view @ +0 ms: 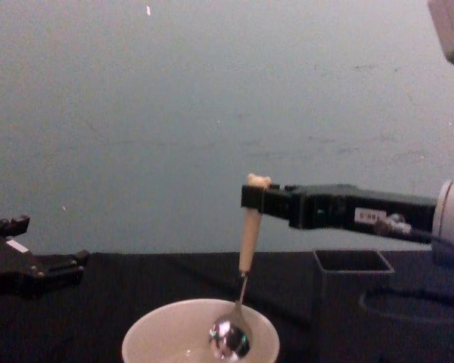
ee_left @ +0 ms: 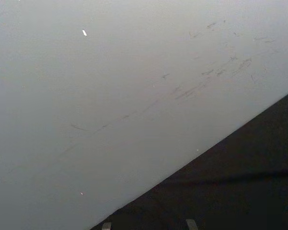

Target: Pick up the stirring spoon with one hand, stir inside the cup, then place it back in its original position.

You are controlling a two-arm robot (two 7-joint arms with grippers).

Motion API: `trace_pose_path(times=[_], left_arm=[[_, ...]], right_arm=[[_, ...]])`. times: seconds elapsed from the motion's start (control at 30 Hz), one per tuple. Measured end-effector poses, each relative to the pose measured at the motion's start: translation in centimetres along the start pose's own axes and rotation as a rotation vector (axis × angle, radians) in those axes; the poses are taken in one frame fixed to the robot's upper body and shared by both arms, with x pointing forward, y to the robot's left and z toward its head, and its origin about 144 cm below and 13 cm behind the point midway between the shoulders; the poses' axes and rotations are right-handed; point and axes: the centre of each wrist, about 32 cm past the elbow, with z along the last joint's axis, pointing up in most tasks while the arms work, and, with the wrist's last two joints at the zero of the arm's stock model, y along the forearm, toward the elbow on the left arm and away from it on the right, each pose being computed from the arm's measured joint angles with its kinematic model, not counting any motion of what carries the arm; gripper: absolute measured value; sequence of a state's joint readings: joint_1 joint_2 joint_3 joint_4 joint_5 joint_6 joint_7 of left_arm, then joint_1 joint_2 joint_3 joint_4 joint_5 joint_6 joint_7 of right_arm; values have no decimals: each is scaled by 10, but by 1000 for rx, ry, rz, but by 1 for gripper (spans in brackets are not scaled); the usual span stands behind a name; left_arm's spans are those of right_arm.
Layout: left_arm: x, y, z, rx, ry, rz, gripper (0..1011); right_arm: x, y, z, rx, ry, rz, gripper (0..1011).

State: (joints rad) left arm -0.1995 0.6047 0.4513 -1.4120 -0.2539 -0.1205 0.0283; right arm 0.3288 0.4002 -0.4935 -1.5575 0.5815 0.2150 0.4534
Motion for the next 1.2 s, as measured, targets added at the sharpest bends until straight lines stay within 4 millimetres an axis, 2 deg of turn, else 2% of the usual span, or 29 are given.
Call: trace_pose_path(times=[0.3,0.63,0.9,1.2], left_arm=[[0,0,0,0,0,0,1001],[0,0,0,0,0,0,1001],[0,0,0,0,0,0,1001],[0,0,0,0,0,0,1001]], right_arm=[[8,-6,21,54,73,-81,221],[20,-23,39,114,124,-145,221],[34,-48,52,168,149,-191,221],[40,-73,52,187,136,-203,221]])
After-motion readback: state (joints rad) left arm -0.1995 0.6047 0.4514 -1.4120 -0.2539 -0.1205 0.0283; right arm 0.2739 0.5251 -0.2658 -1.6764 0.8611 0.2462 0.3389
